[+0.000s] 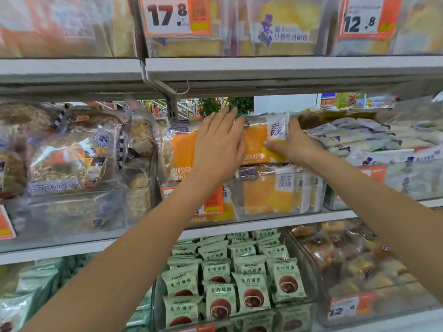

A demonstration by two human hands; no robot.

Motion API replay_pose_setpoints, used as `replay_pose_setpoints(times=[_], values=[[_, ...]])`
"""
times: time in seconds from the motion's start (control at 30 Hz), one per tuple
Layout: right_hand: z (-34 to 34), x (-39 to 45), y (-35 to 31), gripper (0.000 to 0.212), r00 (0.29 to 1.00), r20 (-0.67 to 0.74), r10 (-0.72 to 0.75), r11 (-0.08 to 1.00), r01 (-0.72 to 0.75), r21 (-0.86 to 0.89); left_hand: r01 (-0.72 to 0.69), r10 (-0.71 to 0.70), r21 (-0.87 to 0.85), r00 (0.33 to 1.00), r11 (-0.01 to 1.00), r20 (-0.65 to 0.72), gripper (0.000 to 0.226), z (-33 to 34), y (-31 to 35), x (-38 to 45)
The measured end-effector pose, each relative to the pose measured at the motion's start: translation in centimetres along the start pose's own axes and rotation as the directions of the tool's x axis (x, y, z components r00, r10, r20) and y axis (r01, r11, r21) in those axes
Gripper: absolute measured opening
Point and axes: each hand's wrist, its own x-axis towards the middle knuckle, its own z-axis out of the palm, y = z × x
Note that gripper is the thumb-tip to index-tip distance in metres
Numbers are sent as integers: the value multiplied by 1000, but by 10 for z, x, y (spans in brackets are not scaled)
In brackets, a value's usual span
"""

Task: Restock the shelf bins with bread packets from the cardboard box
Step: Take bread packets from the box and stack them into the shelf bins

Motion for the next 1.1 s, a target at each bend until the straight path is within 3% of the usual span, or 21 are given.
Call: replay_pose_setpoints(times=[0.1, 0.23, 0.37, 0.47, 0.53, 0.63, 0.7, 0.77, 0.87, 0.9, 1.0, 1.07, 1.1], values=[[4, 0, 3, 81, 994, -93, 60, 990, -71, -125, -3, 3, -19, 1000, 1000, 30, 41, -7, -3, -9], [-1, -11, -4, 78, 991, -65, 116, 965, -128, -228, -14, 17, -64, 999, 998, 45, 48, -24, -6, -34], [-1, -66, -15, 58, 950, -289, -121, 952, 29, -304, -128, 133, -134, 991, 983, 28, 42, -54, -3, -78], [17, -133, -10, 31, 814, -401, -420, 901, 324, -288, -192, 201, -200, 979, 961, 26, 29, -72, 10, -128], [37, -186, 3, 18, 828, -310, -467, 884, 434, -173, -180, 208, -294, 976, 939, 65, 21, -81, 24, -168], [74, -265, 37, 14, 900, -58, -432, 897, 423, -129, -116, 215, -397, 953, 910, 215, 15, -86, 50, -242], [104, -310, 69, 17, 927, 131, -351, 918, 368, -151, 17, 163, -425, 909, 905, 385, 14, -87, 70, -299], [134, -348, 101, 20, 935, 305, -183, 956, 241, -166, 190, 104, -389, 777, 901, 620, 21, -92, 94, -350], [171, -396, 139, 20, 833, 549, 60, 967, 88, -239, 442, -41, -144, 383, 886, 923, 29, -101, 119, -425], [182, -410, 149, 19, 766, 625, 151, 958, 42, -283, 568, -129, -31, 241, 823, 962, 24, -104, 124, -450], [218, -442, 174, 32, 449, 794, 409, 897, -40, -440, 851, -371, 300, -136, 431, 919, 17, -113, 132, -518], [243, -457, 184, 50, 247, 817, 521, 846, -20, -534, 866, -421, 435, -309, 245, 853, 27, -118, 135, -554], [257, -464, 188, 58, 178, 809, 560, 824, -22, -566, 858, -437, 478, -363, 187, 823, 33, -118, 136, -567]])
